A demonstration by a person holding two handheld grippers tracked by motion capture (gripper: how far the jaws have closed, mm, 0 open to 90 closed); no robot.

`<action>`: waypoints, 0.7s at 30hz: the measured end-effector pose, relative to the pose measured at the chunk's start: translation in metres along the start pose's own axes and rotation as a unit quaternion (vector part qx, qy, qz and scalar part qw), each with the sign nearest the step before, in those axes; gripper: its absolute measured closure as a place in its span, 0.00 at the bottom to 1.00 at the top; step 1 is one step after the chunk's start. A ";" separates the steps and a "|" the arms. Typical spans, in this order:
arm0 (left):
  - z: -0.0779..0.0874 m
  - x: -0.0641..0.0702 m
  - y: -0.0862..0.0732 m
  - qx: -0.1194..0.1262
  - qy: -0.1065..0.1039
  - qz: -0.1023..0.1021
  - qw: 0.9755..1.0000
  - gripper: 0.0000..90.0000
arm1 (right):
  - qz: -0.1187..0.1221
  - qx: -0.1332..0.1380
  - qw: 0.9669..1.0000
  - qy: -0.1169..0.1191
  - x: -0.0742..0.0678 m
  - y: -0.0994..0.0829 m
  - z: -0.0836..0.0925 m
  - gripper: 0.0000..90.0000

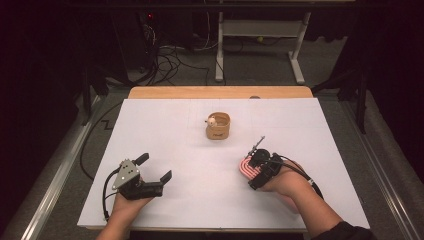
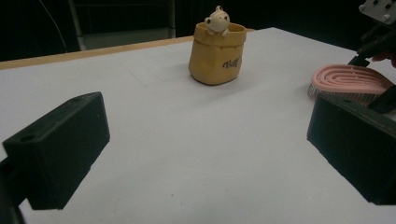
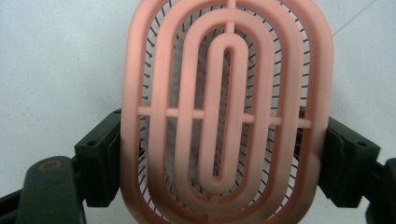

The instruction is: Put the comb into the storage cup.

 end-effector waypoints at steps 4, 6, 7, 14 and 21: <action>0.000 0.000 0.000 0.000 0.000 -0.001 1.000 0.00 | -0.002 -0.006 1.000 0.000 -0.001 -0.001 0.001 0.21; 0.000 0.000 -0.001 -0.003 0.000 -0.004 1.000 0.00 | 0.004 -0.006 1.000 0.001 -0.002 -0.001 0.002 0.22; -0.001 0.001 -0.001 -0.003 0.000 -0.003 1.000 0.00 | 0.006 -0.006 1.000 0.002 -0.002 -0.001 0.002 0.22; 0.000 0.001 0.000 -0.003 0.000 -0.003 1.000 0.00 | 0.013 -0.008 1.000 0.002 -0.002 -0.001 0.006 0.22; 0.000 0.000 0.000 -0.002 0.000 -0.002 1.000 0.00 | 0.013 -0.004 1.000 -0.005 0.000 0.001 0.010 0.22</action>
Point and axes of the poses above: each handheld gripper's, and its own axes: z roughly backward along the jaws, y roughly out of its top, x roughly to its right, the point moved 9 cm from there along -z, roughly forward along the jaws, and after that the axes turned 5 degrees about -y, right-handed, at the moved point
